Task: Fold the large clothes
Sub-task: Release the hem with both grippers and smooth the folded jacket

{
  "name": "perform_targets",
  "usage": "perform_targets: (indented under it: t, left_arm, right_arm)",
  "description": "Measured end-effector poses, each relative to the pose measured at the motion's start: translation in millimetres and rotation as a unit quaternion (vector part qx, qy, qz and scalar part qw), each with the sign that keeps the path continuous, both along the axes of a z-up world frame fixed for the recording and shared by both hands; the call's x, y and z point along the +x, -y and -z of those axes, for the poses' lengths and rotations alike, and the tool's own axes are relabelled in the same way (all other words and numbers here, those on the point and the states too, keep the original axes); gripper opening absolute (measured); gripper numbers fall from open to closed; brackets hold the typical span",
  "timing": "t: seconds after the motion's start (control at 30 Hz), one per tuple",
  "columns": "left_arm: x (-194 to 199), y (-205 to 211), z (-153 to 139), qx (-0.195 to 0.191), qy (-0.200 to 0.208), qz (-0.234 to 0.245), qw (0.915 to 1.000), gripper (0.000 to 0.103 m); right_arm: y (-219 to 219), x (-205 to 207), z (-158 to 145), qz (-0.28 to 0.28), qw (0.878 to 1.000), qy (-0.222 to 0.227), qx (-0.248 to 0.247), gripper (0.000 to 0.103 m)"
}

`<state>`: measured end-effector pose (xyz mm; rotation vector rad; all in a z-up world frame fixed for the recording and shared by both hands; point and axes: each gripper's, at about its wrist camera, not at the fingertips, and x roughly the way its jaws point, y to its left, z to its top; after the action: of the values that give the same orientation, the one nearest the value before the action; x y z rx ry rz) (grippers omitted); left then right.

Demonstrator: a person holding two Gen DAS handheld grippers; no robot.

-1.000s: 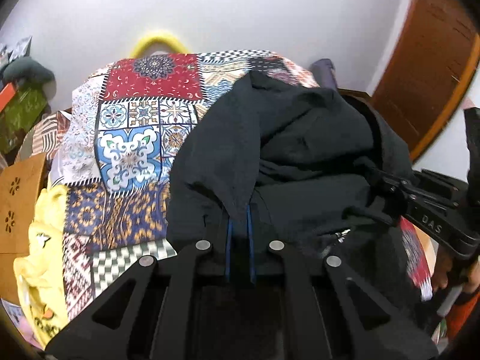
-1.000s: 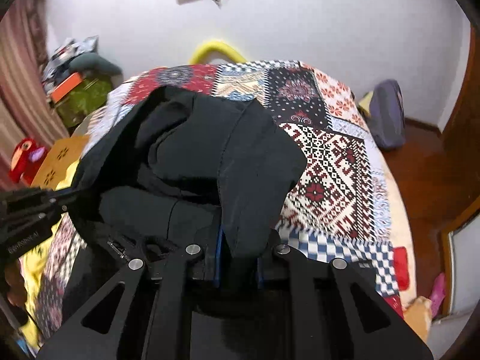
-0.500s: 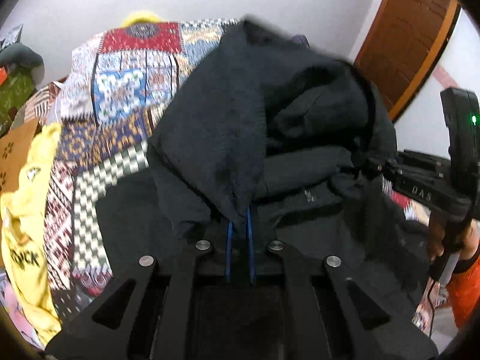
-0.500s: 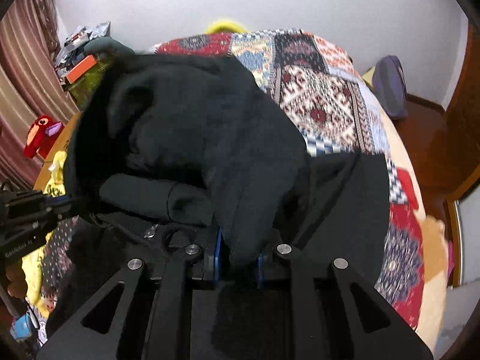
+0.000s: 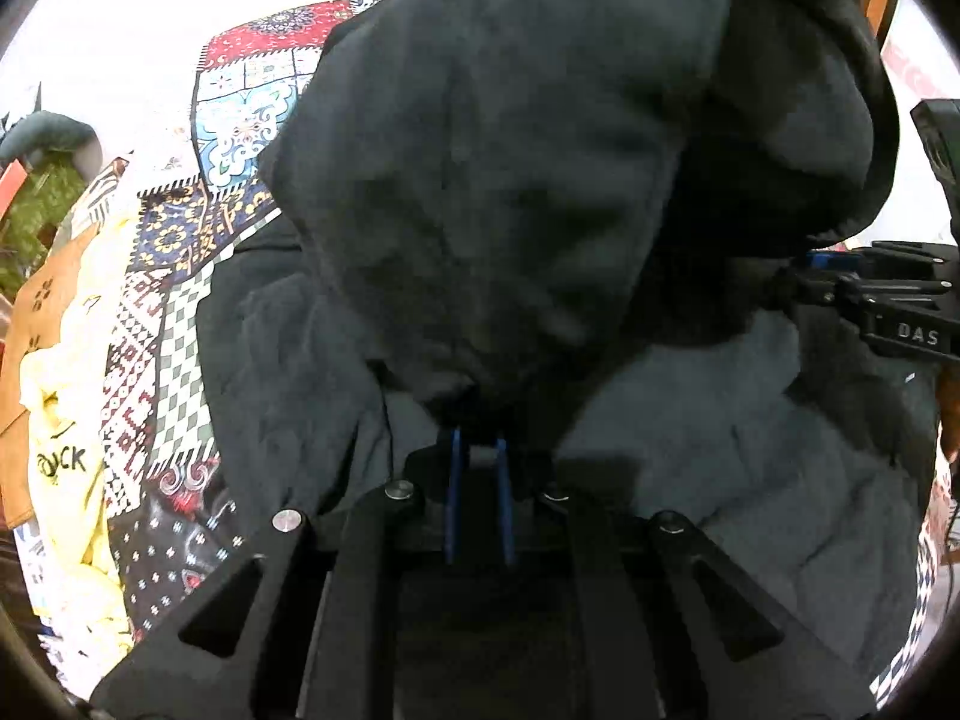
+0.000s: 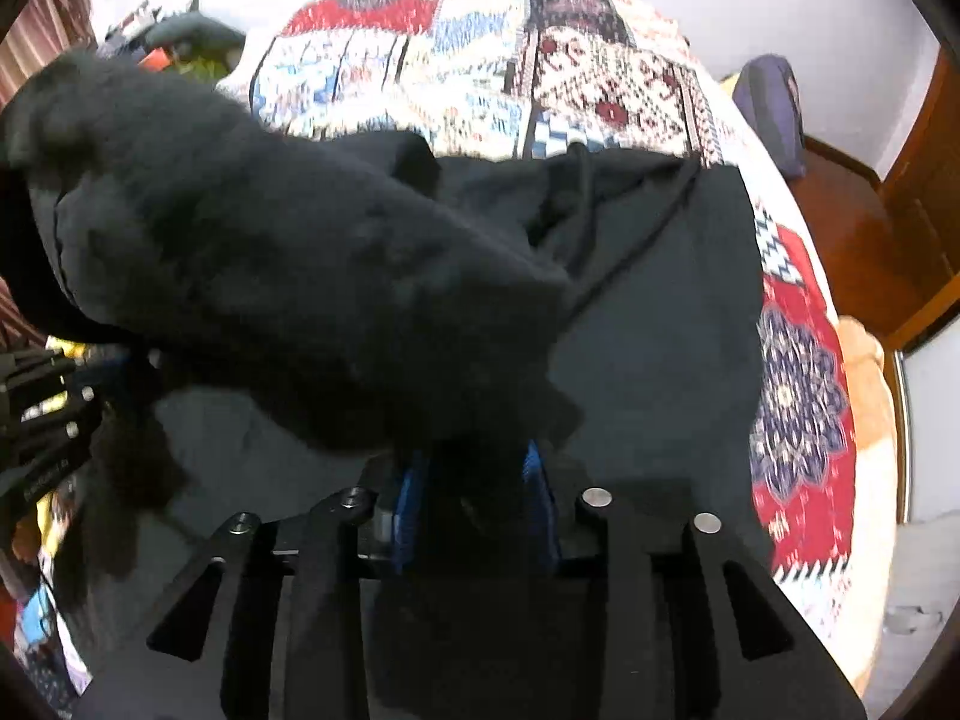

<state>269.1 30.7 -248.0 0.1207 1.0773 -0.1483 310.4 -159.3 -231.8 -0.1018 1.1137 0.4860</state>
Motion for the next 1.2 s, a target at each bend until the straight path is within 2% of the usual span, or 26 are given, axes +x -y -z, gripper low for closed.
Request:
perform_targets:
  t: [0.07, 0.2, 0.37, 0.5, 0.57, 0.7, 0.87, 1.1, 1.2]
  left_arm:
    - [-10.8, -3.6, -5.0, 0.002, 0.007, 0.003, 1.0000, 0.013]
    - [-33.8, -13.9, -21.6, 0.011, 0.023, 0.005, 0.9997, 0.029]
    - [-48.7, -37.9, -54.4, 0.030, 0.053, -0.015, 0.9980, 0.034]
    - [-46.1, -52.9, -82.1, 0.028, 0.085, -0.038, 0.9953, 0.047]
    - [-42.4, -55.8, -97.0, 0.021, 0.103, -0.046, 0.9934, 0.049]
    - [-27.4, -49.3, -109.2, -0.002, 0.118, -0.044, 0.9921, 0.054]
    - [-7.0, -31.7, -102.8, -0.021, 0.118, -0.042, 0.9919, 0.057]
    - [13.7, -24.8, -40.0, -0.019, 0.051, -0.046, 0.9975, 0.057]
    - [15.3, -32.5, -8.3, -0.040, 0.015, -0.061, 0.9972, 0.058]
  right_arm:
    - [7.9, -6.4, -0.9, -0.003, 1.000, -0.006, 0.003, 0.037]
    - [26.2, -17.5, -11.3, 0.002, 1.000, 0.005, 0.005, 0.037]
    - [50.1, -23.7, -35.0, 0.020, 0.999, 0.030, 0.015, 0.038]
    - [57.7, -25.7, -59.0, 0.037, 0.997, 0.054, 0.040, 0.040]
    - [52.5, -21.2, -69.6, 0.040, 0.996, 0.066, 0.053, 0.045]
    - [32.3, -19.0, -84.0, 0.028, 0.993, 0.091, 0.070, 0.046]
    - [0.6, -10.5, -78.3, 0.007, 0.992, 0.088, 0.088, 0.049]
    - [-37.8, -6.4, -21.8, -0.018, 0.998, 0.032, 0.058, 0.050]
    - [-41.1, -7.2, 7.8, -0.024, 0.999, 0.012, 0.040, 0.052]
